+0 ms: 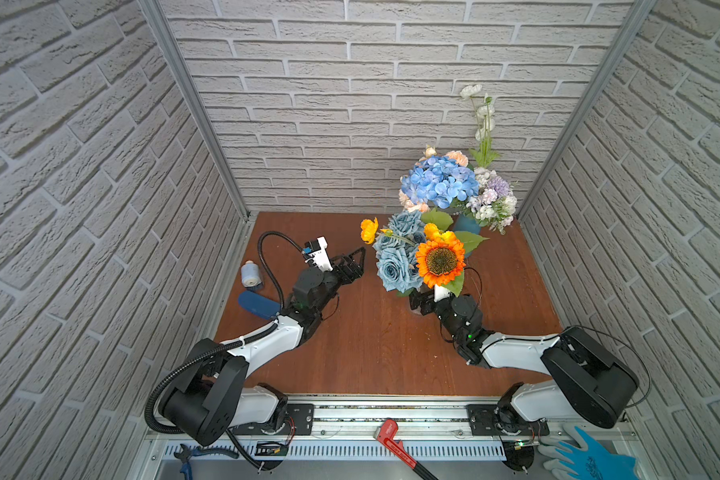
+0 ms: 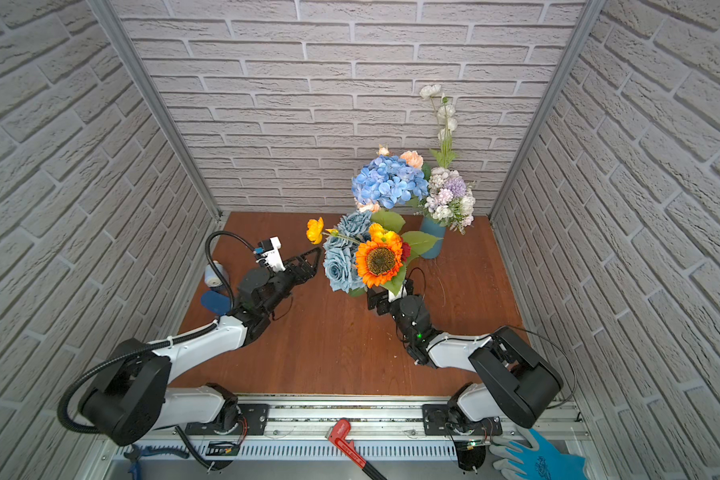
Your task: Arrange the flowers into the vase
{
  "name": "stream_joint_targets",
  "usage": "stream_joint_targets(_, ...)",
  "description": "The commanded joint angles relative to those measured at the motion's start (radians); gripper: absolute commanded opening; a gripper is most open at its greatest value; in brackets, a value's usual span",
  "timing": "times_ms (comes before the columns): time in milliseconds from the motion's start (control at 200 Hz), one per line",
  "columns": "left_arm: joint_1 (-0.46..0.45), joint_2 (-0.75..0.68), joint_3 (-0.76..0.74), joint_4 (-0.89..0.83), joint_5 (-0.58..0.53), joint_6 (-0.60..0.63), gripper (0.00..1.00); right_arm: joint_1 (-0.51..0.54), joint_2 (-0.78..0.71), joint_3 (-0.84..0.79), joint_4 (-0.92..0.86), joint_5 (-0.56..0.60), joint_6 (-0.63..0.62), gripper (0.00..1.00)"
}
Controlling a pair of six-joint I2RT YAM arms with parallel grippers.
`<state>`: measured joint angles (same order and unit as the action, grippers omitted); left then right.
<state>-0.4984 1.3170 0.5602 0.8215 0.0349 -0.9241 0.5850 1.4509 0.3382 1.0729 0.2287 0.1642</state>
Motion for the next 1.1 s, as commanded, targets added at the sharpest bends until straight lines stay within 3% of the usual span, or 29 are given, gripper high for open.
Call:
stream_joint_targets(0, 0.007, 0.014, 0.015, 0.044, 0.008, 0.012, 0.98, -0.002, 0.062, -0.032, 0.274, 0.020, -0.018, 0.93)
stream_joint_targets(140, 0.004, 0.017, 0.021, 0.047, 0.014, 0.007, 0.98, -0.001, 0.117, -0.027, 0.334, 0.033, -0.006, 0.84)
stream_joint_targets(235, 0.004, 0.008, 0.019, 0.037, 0.012, 0.010, 0.98, 0.003, 0.113, -0.020, 0.336, 0.039, -0.034, 0.62)
stream_joint_targets(390, 0.004, -0.001, 0.011, 0.028, 0.000, 0.018, 0.98, 0.001, 0.145, 0.009, 0.334, 0.028, -0.090, 0.43)
stream_joint_targets(685, 0.007, -0.031, -0.002, 0.002, -0.013, 0.032, 0.98, -0.006, 0.240, 0.176, 0.334, 0.002, -0.261, 0.33)
stream_joint_targets(880, 0.021, -0.059, -0.027, -0.015, -0.030, 0.037, 0.98, -0.061, 0.372, 0.368, 0.334, -0.090, -0.226, 0.33)
stream_joint_targets(1095, 0.046, -0.154, -0.079, -0.106, -0.071, 0.051, 0.98, -0.106, 0.515, 0.565, 0.335, -0.117, -0.187, 0.33)
